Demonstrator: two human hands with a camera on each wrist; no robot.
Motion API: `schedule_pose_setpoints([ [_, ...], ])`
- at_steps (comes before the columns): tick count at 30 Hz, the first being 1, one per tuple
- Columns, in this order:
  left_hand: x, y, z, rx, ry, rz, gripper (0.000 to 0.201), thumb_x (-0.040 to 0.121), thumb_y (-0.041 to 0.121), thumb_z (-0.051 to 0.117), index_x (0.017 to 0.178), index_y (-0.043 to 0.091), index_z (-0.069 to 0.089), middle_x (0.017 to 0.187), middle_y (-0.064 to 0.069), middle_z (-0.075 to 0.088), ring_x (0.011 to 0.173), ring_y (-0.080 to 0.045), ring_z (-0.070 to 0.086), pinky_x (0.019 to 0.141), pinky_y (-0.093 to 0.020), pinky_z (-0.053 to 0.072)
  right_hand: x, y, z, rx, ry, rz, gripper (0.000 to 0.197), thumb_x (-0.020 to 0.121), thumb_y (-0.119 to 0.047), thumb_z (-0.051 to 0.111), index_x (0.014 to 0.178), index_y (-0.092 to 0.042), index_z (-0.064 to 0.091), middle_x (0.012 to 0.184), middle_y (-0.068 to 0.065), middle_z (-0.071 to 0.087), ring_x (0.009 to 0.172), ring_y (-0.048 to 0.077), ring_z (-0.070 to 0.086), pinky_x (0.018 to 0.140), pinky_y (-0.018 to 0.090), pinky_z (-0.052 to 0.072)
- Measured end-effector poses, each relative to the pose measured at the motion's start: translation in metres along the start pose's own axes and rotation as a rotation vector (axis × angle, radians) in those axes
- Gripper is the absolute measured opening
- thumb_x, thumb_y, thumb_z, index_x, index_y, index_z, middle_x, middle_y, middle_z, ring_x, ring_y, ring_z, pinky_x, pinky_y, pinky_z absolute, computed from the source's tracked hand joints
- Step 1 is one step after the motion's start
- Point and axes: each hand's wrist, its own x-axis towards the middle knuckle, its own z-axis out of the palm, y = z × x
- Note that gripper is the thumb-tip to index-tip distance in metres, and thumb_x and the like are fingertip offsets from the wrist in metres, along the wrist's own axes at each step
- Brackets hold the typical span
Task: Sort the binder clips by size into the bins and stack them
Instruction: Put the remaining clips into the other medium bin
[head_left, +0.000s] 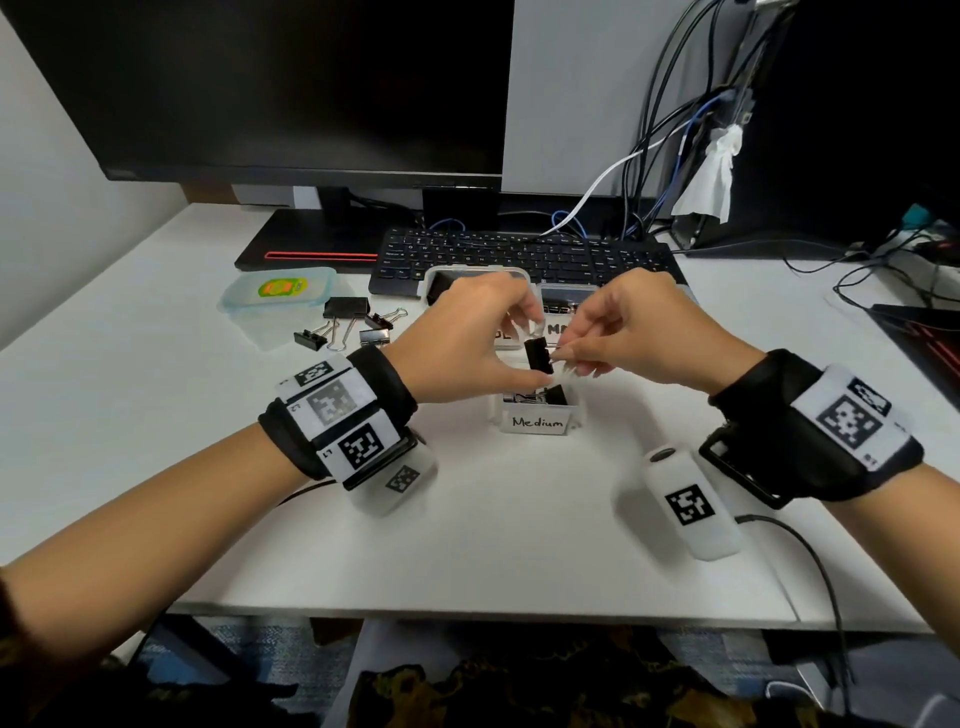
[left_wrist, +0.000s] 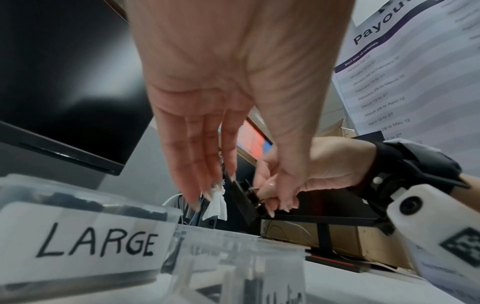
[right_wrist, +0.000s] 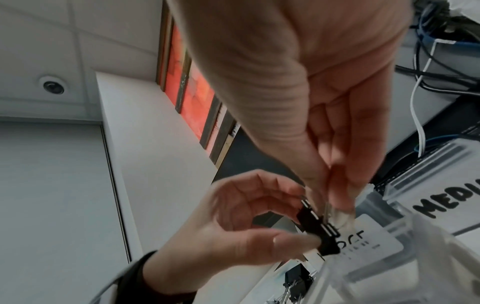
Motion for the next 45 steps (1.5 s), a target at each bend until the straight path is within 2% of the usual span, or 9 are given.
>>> schedule_pose_setpoints([
  [3, 0.000, -0.004, -0.003, 0.188, -0.223, -0.089, 0.086, 0.060, 0.062, 0.079, 0.128, 0.015, 0.054, 0.121, 0.004, 0.053, 0.111, -0.012, 0.050, 0.090, -0.026, 0.046, -0.003, 0.003, -0.005, -0.022, 0.048, 0.032, 0.007, 0.078, -0.019, 0.080, 0.078, -0.013, 0.078, 0.066, 0.001, 0.074, 0.064, 0.011, 0.071, 0.065, 0.024, 0.060],
  [5, 0.001, -0.006, -0.001, 0.247, -0.342, -0.119, 0.089, 0.058, 0.064, 0.079, 0.127, 0.014, 0.056, 0.120, 0.005, 0.055, 0.112, -0.014, 0.050, 0.096, -0.030, 0.043, -0.005, 0.004, -0.005, -0.134, 0.093, 0.029, 0.008, 0.075, -0.030, 0.082, 0.074, -0.024, 0.078, 0.066, -0.008, 0.071, 0.063, 0.006, 0.066, 0.066, 0.030, 0.057],
  [8, 0.003, -0.008, 0.005, 0.222, -0.357, -0.127, 0.077, 0.058, 0.058, 0.082, 0.117, 0.013, 0.063, 0.104, 0.005, 0.062, 0.100, -0.016, 0.057, 0.087, -0.032, 0.048, -0.007, 0.000, -0.001, -0.235, 0.107, 0.026, 0.011, 0.070, -0.039, 0.084, 0.073, -0.029, 0.078, 0.061, -0.012, 0.067, 0.064, 0.005, 0.060, 0.071, 0.031, 0.053],
  [12, 0.000, -0.004, 0.006, 0.193, -0.287, -0.121, 0.084, 0.044, 0.056, 0.089, 0.110, 0.012, 0.062, 0.095, 0.005, 0.061, 0.092, -0.016, 0.055, 0.081, -0.037, 0.051, -0.007, -0.002, 0.008, -0.253, 0.037, 0.017, 0.009, 0.073, -0.035, 0.083, 0.074, -0.027, 0.079, 0.066, -0.010, 0.070, 0.064, 0.006, 0.061, 0.077, 0.037, 0.056],
  [16, -0.003, 0.001, 0.009, 0.210, -0.259, -0.109, 0.086, 0.040, 0.055, 0.091, 0.107, 0.010, 0.060, 0.097, 0.002, 0.061, 0.088, -0.016, 0.054, 0.079, -0.036, 0.051, -0.009, -0.003, 0.017, -0.265, -0.013, 0.033, 0.006, 0.075, -0.039, 0.080, 0.077, -0.034, 0.079, 0.070, -0.013, 0.070, 0.073, 0.008, 0.061, 0.069, 0.033, 0.053],
  [19, -0.004, 0.002, 0.008, 0.208, -0.252, -0.116, 0.088, 0.038, 0.056, 0.091, 0.107, 0.009, 0.060, 0.097, 0.000, 0.062, 0.087, -0.016, 0.055, 0.078, -0.037, 0.051, -0.011, -0.005, 0.023, -0.304, -0.022, 0.031, 0.007, 0.077, -0.043, 0.078, 0.078, -0.037, 0.078, 0.071, -0.016, 0.065, 0.067, 0.001, 0.051, 0.057, 0.025, 0.040],
  [27, -0.005, 0.002, 0.008, 0.209, -0.259, -0.146, 0.087, 0.040, 0.055, 0.091, 0.107, 0.009, 0.060, 0.098, 0.000, 0.062, 0.088, -0.015, 0.054, 0.079, -0.033, 0.050, -0.010, 0.002, 0.035, -0.547, -0.016, -0.044, 0.010, 0.081, -0.049, 0.071, 0.089, -0.044, 0.075, 0.086, -0.016, 0.068, 0.091, 0.009, 0.043, 0.056, 0.027, 0.030],
  [33, -0.005, 0.001, 0.008, 0.189, -0.263, -0.142, 0.086, 0.040, 0.056, 0.091, 0.107, 0.010, 0.060, 0.096, 0.002, 0.061, 0.087, -0.014, 0.053, 0.079, -0.034, 0.050, -0.013, -0.003, 0.032, -0.577, 0.104, -0.111, 0.007, 0.080, -0.047, 0.073, 0.084, -0.042, 0.076, 0.087, -0.013, 0.064, 0.092, 0.011, 0.054, 0.064, 0.031, 0.046],
  [45, -0.008, 0.000, 0.005, 0.194, -0.302, -0.135, 0.082, 0.051, 0.056, 0.087, 0.111, 0.006, 0.062, 0.101, -0.002, 0.065, 0.092, -0.017, 0.059, 0.082, -0.033, 0.050, -0.007, -0.009, 0.032, -0.672, -0.011, -0.166, 0.004, 0.081, -0.040, 0.073, 0.085, -0.042, 0.075, 0.083, -0.015, 0.061, 0.090, 0.008, 0.055, 0.055, 0.025, 0.036],
])
